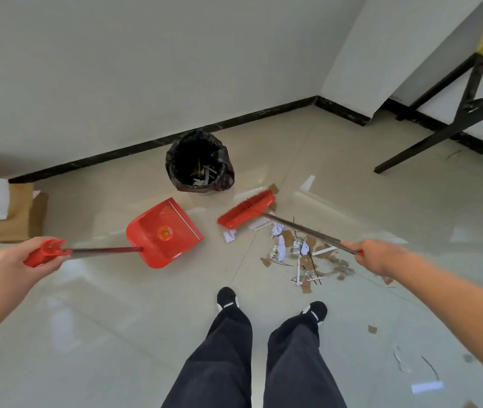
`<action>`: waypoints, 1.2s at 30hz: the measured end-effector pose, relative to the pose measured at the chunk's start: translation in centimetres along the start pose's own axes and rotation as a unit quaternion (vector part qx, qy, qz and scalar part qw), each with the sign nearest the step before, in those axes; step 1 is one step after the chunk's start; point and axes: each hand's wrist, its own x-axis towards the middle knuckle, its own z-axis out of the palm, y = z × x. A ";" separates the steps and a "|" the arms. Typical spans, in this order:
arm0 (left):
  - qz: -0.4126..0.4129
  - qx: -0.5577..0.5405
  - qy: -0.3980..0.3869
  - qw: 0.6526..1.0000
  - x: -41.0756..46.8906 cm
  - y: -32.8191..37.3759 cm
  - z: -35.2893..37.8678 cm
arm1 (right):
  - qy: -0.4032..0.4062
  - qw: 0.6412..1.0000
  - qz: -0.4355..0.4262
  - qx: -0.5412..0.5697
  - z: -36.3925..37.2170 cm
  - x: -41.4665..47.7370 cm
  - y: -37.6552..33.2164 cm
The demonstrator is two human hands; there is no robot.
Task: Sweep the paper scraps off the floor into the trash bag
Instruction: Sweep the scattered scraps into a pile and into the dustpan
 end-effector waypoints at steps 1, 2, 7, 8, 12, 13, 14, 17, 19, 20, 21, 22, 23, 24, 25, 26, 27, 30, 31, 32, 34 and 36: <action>-0.006 0.017 -0.019 1.000 1.4 -1.9 0.9 | -0.002 1.000 0.009 -0.017 0.6 -0.9 1.3; -0.012 0.019 -0.035 0.999 2.7 -3.9 2.0 | -0.007 0.999 0.018 -0.033 1.4 -1.6 2.7; 0.040 -0.024 0.004 0.999 4.1 -3.4 3.5 | -0.031 0.998 0.047 -0.033 3.1 -5.6 8.0; 0.048 0.007 0.007 0.999 4.2 -3.3 3.9 | -0.031 0.998 0.053 -0.013 3.3 -6.6 8.6; 0.125 0.118 0.048 0.984 1.4 4.4 2.7 | -0.010 0.991 0.061 0.120 5.5 -10.9 10.5; 0.135 0.136 0.056 0.980 0.2 6.9 2.5 | 0.002 0.986 0.064 0.155 5.9 -12.2 10.4; 0.148 0.157 0.067 0.974 -0.8 9.5 2.4 | 0.021 0.977 0.069 0.199 6.1 -13.5 10.1; 0.187 0.204 0.077 0.958 -2.6 14.7 2.2 | 0.054 0.952 0.070 0.292 6.5 -17.2 8.7; 0.210 0.208 0.072 0.953 -3.0 17.2 1.8 | 0.071 0.930 0.089 0.348 7.3 -19.0 8.3; 0.216 0.211 0.061 0.952 -3.1 18.5 1.7 | 0.074 0.915 0.113 0.380 8.0 -19.9 8.3; 0.226 0.211 0.052 0.950 -3.2 19.8 1.5 | 0.080 0.901 0.125 0.409 8.7 -21.0 8.2; 0.240 0.211 0.050 0.946 -3.2 21.1 1.4 | 0.083 0.883 0.134 0.442 9.8 -22.2 8.4; 0.259 0.212 0.055 0.941 -3.0 22.5 1.4 | 0.084 0.859 0.151 0.481 10.7 -23.1 8.4; 0.278 0.214 0.057 0.935 -3.0 24.0 1.4 | 0.084 0.834 0.165 0.520 11.5 -24.2 8.4; 0.299 0.212 0.059 0.928 -3.0 25.6 1.6 | 0.081 0.813 0.180 0.547 12.3 -25.1 8.5; 0.320 0.211 0.059 0.922 -3.0 27.2 1.9 | 0.083 0.791 0.192 0.575 13.2 -25.9 8.6; 0.344 0.212 0.062 0.913 -3.2 29.0 2.4 | 0.089 0.767 0.204 0.602 14.0 -26.6 8.7; 0.408 0.224 0.058 0.883 -4.8 34.2 4.5 | 0.119 0.689 0.236 0.674 16.2 -28.6 9.5; 0.423 0.229 0.052 0.875 -5.5 35.9 5.4 | 0.129 0.658 0.244 0.701 17.0 -29.1 10.1; 0.437 0.231 0.045 0.868 -6.5 37.6 6.3 | 0.139 0.628 0.252 0.723 17.8 -29.6 10.8; 0.467 0.228 0.040 0.854 -8.5 41.0 8.3 | 0.152 0.580 0.270 0.753 19.3 -30.2 12.7; 0.491 0.222 0.044 0.841 -11.1 44.8 10.3 | 0.164 0.547 0.278 0.773 20.9 -29.9 15.2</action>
